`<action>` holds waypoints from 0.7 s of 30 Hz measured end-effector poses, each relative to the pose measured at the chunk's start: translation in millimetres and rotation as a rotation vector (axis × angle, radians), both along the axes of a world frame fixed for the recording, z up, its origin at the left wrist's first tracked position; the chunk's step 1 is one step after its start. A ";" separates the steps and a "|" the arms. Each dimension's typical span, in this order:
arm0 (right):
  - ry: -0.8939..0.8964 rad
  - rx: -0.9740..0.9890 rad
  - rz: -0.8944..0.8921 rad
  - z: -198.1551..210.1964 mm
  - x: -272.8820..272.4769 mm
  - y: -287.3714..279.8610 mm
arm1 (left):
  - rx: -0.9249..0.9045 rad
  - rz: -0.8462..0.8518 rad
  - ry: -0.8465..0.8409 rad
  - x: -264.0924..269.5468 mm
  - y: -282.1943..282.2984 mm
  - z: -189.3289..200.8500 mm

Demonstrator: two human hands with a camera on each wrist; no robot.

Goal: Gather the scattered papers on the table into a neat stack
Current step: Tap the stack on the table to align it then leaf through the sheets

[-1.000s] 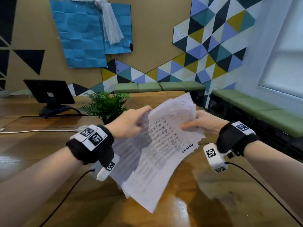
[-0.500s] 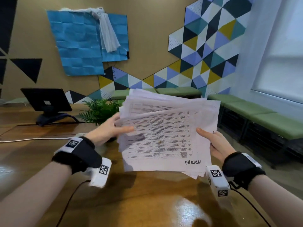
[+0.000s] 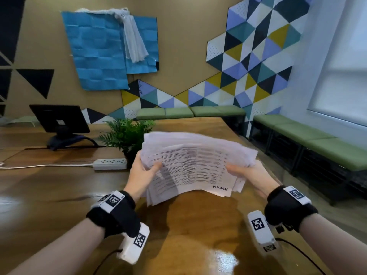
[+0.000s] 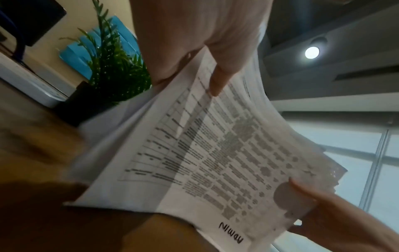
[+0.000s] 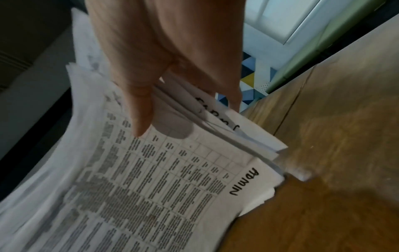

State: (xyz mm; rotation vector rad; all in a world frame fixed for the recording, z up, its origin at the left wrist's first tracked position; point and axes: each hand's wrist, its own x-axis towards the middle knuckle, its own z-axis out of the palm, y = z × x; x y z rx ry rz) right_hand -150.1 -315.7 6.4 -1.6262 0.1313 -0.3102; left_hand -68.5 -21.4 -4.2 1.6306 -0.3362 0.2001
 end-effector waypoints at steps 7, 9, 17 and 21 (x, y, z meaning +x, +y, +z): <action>-0.052 0.139 -0.011 5.2 9.7 15.3 | -0.119 0.027 -0.023 -0.6 -5.1 10.9; -0.061 0.059 -0.005 7.2 9.7 16.5 | -0.108 0.041 -0.042 -0.8 -3.6 11.5; -0.352 -0.676 -0.279 32.6 6.8 10.8 | 0.211 0.189 -0.443 2.7 3.5 32.2; -0.390 -1.282 -0.240 38.7 10.7 17.2 | 0.735 0.228 -0.818 7.9 4.3 44.8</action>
